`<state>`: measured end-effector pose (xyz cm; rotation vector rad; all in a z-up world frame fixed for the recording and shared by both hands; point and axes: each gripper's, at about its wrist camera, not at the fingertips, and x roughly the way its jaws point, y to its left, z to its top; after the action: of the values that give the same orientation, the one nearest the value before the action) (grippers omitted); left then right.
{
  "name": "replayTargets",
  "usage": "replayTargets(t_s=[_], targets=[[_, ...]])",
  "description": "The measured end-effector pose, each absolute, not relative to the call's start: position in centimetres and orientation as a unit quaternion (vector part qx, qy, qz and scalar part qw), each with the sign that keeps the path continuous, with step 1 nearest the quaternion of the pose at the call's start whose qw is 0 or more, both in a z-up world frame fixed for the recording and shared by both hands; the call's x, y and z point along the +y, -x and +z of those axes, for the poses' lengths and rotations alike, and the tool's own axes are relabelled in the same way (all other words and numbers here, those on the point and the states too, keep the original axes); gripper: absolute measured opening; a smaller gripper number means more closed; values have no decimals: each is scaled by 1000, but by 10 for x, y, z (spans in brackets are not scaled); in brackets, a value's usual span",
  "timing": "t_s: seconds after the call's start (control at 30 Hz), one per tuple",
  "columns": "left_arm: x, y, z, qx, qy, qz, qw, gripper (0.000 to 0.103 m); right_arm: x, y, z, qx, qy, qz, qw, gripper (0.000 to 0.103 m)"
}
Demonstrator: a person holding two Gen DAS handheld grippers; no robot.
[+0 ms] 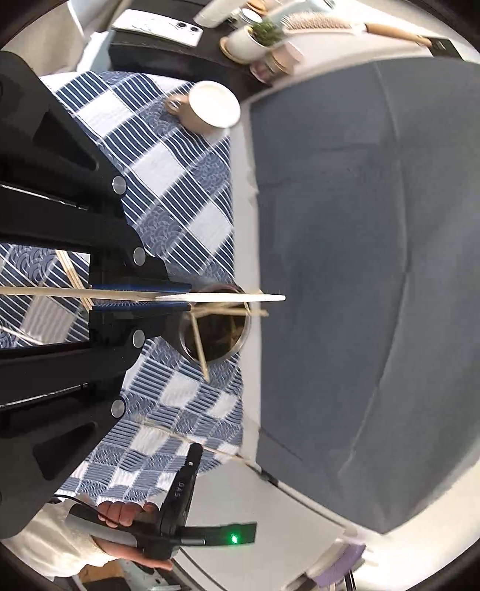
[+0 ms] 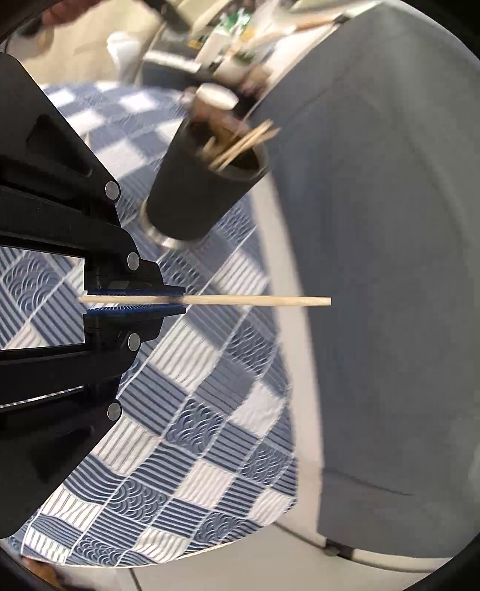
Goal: Organize utensils
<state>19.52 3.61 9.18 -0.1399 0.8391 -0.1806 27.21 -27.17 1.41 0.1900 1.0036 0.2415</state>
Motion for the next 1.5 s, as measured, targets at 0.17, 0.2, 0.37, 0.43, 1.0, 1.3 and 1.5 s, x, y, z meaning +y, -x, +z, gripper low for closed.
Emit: replayTargets(t_s=[0.17, 0.2, 0.37, 0.43, 1.0, 1.3, 1.5], targets=[[30, -207, 113, 373, 89, -109, 917, 5, -267, -264, 69, 415, -103, 135, 894, 4], [29, -209, 118, 364, 89, -111, 920, 5, -263, -263, 81, 401, -102, 142, 899, 4], [30, -221, 135, 335, 98, -120, 929, 5, -243, -265, 119, 359, -98, 169, 913, 4], [33, -227, 141, 322, 107, -121, 933, 5, -234, -265, 133, 340, -94, 183, 918, 4], [52, -273, 109, 305, 158, -128, 930, 5, -234, -339, 23, 454, -94, 162, 871, 8], [53, -280, 90, 305, 156, -143, 929, 5, -255, -355, -104, 586, -187, 83, 784, 8], [62, -282, 83, 307, 157, -158, 925, 5, -253, -365, -126, 606, -236, 60, 758, 26]])
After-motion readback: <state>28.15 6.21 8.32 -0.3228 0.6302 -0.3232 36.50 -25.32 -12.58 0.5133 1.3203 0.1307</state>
